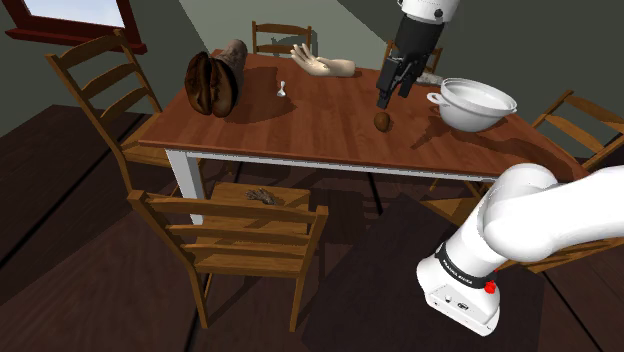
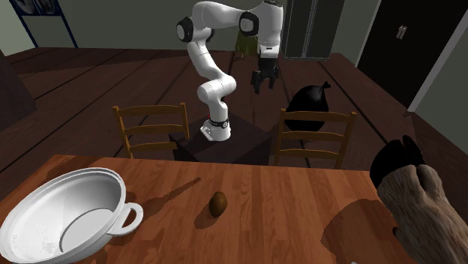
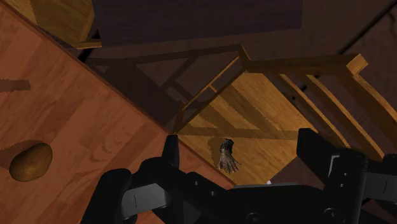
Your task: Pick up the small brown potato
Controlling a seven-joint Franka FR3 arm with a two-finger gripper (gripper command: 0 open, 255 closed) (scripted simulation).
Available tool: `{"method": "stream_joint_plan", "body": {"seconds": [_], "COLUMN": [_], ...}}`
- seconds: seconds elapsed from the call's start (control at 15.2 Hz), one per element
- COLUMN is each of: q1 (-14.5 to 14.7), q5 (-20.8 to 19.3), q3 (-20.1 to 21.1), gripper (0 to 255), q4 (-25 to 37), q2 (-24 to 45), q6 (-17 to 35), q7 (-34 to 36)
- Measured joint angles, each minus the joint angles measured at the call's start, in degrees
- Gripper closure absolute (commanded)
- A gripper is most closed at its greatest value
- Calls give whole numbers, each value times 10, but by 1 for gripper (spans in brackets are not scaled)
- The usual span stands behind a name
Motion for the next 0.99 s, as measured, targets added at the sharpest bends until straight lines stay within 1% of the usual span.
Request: {"method": "stream_joint_plan", "body": {"seconds": [0.13, 0.33, 0.86, 0.99], "q1": [-3, -20, -73, -87], "q5": [-3, -16, -57, -67], "q3": [-3, -14, -52, -64], "gripper": [0, 0, 0, 0], "q4": [-5, -25, -66, -65], "q2": [1, 17, 94, 123], "q6": [8, 52, 198, 235], "q7": [0, 6, 25, 29]}}
